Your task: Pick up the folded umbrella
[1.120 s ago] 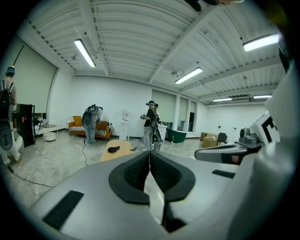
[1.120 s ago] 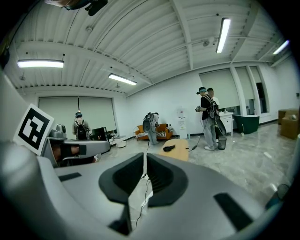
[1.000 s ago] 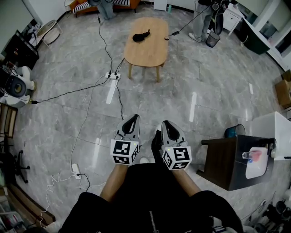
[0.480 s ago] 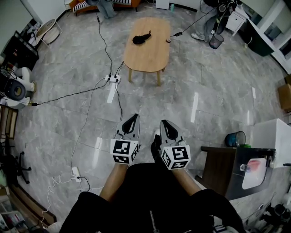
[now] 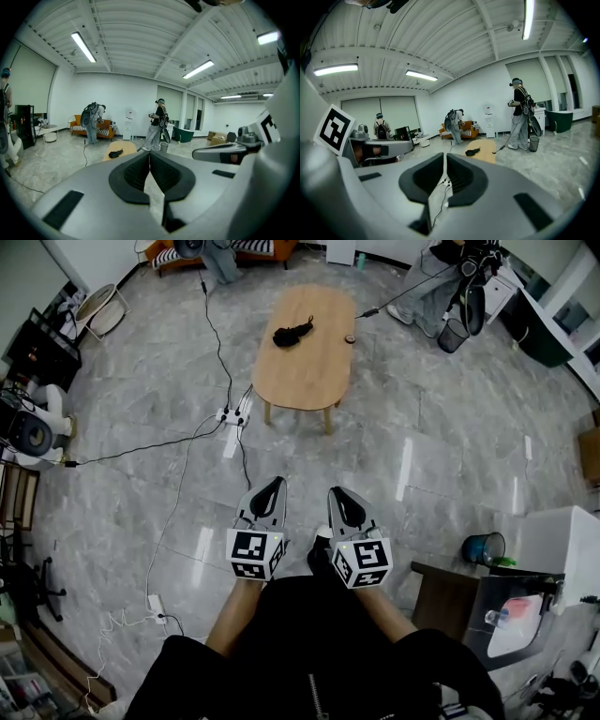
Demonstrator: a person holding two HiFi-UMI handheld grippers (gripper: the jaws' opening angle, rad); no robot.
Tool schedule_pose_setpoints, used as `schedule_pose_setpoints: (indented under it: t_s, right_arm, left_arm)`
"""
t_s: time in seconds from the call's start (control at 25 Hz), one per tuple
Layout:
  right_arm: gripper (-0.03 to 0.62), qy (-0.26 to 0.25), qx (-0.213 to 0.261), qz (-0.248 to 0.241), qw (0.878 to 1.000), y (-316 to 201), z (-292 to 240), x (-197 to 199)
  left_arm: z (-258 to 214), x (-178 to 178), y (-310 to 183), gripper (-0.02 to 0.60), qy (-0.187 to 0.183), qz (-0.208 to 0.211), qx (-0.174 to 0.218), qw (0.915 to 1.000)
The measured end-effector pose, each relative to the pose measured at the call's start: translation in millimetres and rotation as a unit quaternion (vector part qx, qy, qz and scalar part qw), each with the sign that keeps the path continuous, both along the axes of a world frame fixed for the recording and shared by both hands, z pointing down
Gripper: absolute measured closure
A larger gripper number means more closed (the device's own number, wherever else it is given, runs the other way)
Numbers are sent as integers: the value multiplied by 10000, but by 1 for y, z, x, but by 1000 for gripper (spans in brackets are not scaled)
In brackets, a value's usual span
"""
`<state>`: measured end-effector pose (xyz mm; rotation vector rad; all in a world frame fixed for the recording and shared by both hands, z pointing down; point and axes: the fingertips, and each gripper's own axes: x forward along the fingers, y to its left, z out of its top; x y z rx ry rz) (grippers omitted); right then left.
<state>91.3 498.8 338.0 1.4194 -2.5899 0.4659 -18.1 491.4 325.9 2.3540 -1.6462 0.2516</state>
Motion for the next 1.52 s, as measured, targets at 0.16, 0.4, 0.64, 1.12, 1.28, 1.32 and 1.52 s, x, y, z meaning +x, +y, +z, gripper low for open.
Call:
schedule_pose_setpoints:
  t_s: [0.16,0.4,0.64,1.12,1.28,1.32,1.52]
  right_arm:
    - [565,-3,-35,-13,10000,-25,0,7]
    - [565,-51,-141,-43,9999,-57,5,17]
    - [565,-145,-162,-126,9997,-86,10,28]
    - [565,-291,-206,-205,9992,-122,23,47]
    - [565,-289,-205,-235,9991,-126,23,49]
    - [565,-284,-198,-240,9991,-127,23,49]
    - [565,-284,-134,-259,9992,-137,24,49]
  left_arm:
    - [2,6,-26,566,-10,-22,-58,10000]
    - [5,19,-57,566,48,36,-149,9999]
    - [9,30,-86,566,51,-11,-203,9998]
    - [13,33,-110,566,-54,-289,-211,9993]
    - [11,31,-114,566,-67,-367,-191,9991]
    - [11,31,-116,566,-67,-372,-180,9991]
    - [14,31,-126,566,-50,-385,-146,9991]
